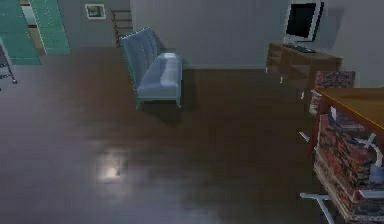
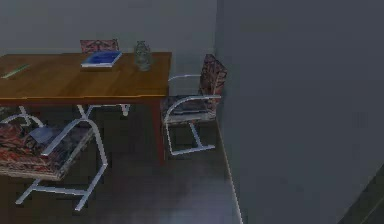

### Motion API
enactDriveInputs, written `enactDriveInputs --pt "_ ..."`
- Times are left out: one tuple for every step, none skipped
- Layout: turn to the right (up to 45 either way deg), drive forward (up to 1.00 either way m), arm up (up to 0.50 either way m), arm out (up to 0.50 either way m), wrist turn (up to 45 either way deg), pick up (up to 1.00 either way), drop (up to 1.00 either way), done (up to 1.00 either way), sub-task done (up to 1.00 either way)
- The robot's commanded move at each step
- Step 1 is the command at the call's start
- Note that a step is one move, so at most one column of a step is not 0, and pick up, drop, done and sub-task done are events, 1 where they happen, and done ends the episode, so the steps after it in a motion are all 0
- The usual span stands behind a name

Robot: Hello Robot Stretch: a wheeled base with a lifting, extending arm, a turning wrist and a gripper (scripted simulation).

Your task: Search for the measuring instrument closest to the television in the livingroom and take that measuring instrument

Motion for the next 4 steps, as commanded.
enactDriveInputs --pt "0.0 0.2 0.0 0.0 0.0 0.0 0.0 0.0 0.0" --pt "45.0 0.0 0.0 0.0 0.0 0.0 0.0 0.0 0.0" --pt "39.0 0.0 0.0 0.0 0.0 0.0 0.0 0.0 0.0" --pt "0.0 0.5 0.0 0.0 0.0 0.0 0.0 0.0 0.0"
